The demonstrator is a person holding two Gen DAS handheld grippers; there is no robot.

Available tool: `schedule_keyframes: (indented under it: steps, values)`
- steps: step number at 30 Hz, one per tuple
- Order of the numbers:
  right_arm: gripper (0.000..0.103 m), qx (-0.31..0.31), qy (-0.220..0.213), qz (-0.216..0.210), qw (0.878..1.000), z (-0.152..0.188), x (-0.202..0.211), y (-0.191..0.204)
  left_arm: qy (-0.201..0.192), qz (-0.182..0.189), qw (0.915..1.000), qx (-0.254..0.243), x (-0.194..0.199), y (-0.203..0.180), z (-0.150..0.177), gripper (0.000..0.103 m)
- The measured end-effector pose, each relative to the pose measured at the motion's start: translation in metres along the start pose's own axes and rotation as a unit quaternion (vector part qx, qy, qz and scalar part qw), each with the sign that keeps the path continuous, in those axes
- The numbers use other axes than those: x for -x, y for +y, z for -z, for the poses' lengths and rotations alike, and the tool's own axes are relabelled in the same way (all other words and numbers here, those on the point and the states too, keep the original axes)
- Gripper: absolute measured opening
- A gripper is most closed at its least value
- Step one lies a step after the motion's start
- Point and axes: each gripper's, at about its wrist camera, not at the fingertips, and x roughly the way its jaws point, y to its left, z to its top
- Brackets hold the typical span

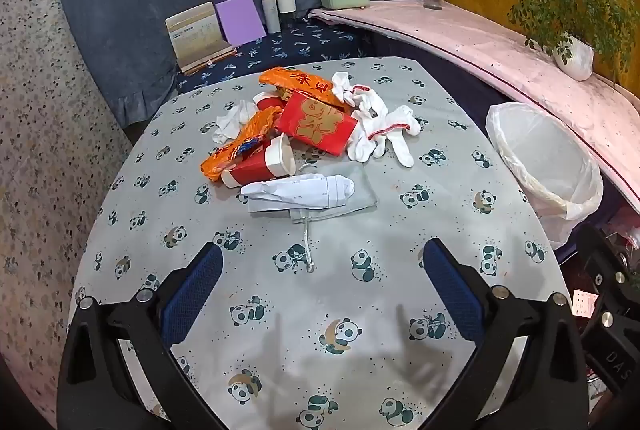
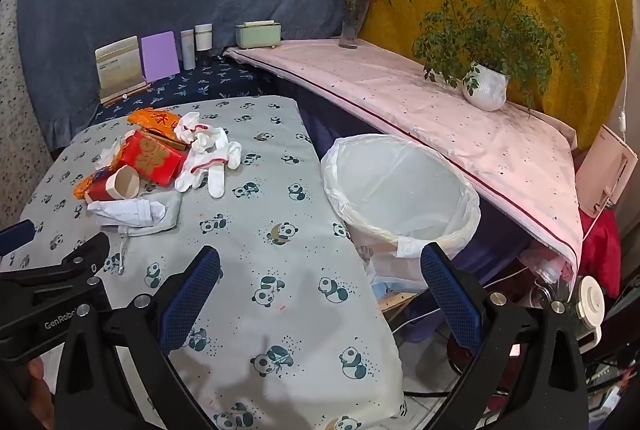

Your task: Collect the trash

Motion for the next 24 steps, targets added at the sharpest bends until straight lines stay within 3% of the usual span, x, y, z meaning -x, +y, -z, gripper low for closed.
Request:
schedule_keyframes:
  steps: [24]
  values:
    - [0.096, -0.005, -0.002, 0.002, 1.0, 0.0, 0.001, -0.006, -0.013, 0.004, 0.9999, -0.008, 0.006, -0.003, 0.0, 0.096]
